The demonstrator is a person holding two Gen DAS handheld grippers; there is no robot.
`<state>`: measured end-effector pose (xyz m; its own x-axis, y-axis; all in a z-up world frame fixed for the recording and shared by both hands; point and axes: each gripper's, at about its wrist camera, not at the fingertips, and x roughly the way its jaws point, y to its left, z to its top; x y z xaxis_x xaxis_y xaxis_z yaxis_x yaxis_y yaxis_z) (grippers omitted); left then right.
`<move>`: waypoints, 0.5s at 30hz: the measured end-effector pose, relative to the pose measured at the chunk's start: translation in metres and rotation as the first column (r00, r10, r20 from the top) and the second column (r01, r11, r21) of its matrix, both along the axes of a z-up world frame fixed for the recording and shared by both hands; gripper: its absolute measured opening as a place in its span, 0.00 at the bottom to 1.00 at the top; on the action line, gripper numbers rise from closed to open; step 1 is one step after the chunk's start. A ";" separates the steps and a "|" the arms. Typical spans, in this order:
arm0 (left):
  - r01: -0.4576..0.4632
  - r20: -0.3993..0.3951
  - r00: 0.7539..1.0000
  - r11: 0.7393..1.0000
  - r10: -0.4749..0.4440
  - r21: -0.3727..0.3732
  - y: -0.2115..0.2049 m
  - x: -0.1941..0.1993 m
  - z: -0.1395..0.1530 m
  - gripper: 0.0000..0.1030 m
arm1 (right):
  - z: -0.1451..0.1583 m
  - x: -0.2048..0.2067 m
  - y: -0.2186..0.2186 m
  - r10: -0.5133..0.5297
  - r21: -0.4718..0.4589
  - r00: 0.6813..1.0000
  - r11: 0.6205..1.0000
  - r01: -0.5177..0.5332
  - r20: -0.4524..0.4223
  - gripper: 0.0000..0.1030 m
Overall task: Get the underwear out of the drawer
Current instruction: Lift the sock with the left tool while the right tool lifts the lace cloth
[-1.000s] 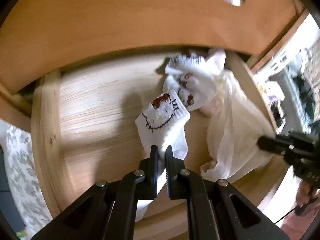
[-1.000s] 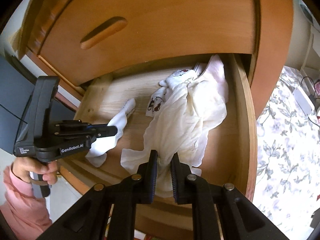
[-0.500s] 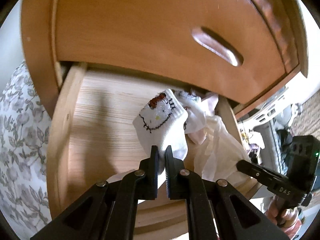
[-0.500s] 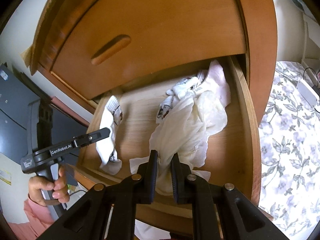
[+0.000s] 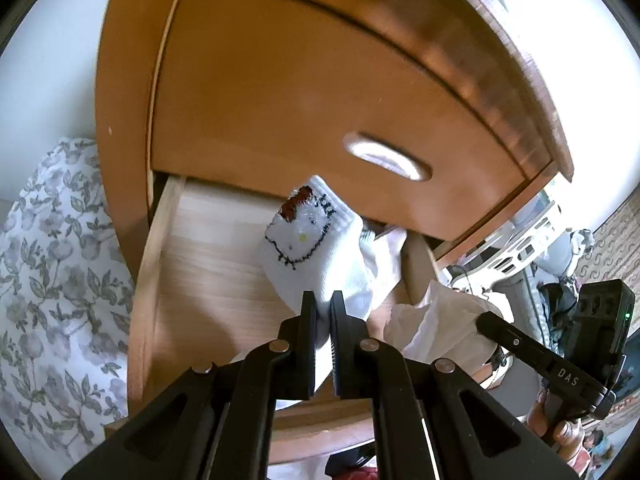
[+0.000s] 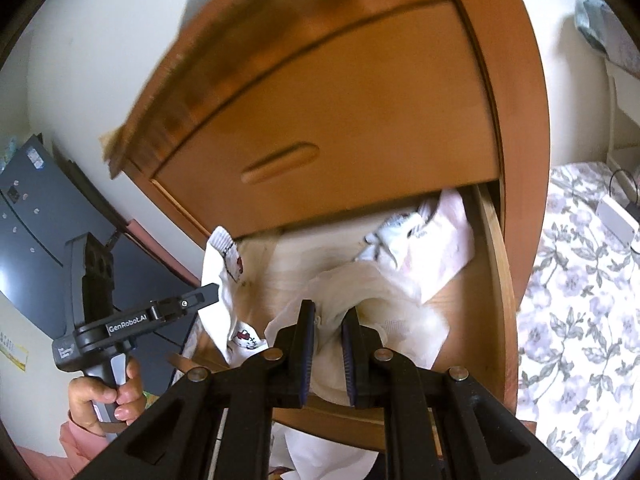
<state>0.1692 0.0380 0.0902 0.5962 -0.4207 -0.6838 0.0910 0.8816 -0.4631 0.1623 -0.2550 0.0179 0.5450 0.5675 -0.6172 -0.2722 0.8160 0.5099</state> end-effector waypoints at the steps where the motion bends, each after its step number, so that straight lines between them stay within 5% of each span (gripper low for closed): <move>1: -0.004 0.009 1.000 1.000 0.004 -0.001 0.001 -0.003 0.004 0.06 | 0.004 -0.002 0.000 -0.002 0.002 1.000 1.000 0.002 0.009 0.13; 15: -0.027 0.127 0.991 0.999 0.031 -0.028 0.014 -0.058 0.060 0.06 | 0.062 -0.043 -0.001 -0.024 0.005 0.990 1.000 0.024 0.137 0.13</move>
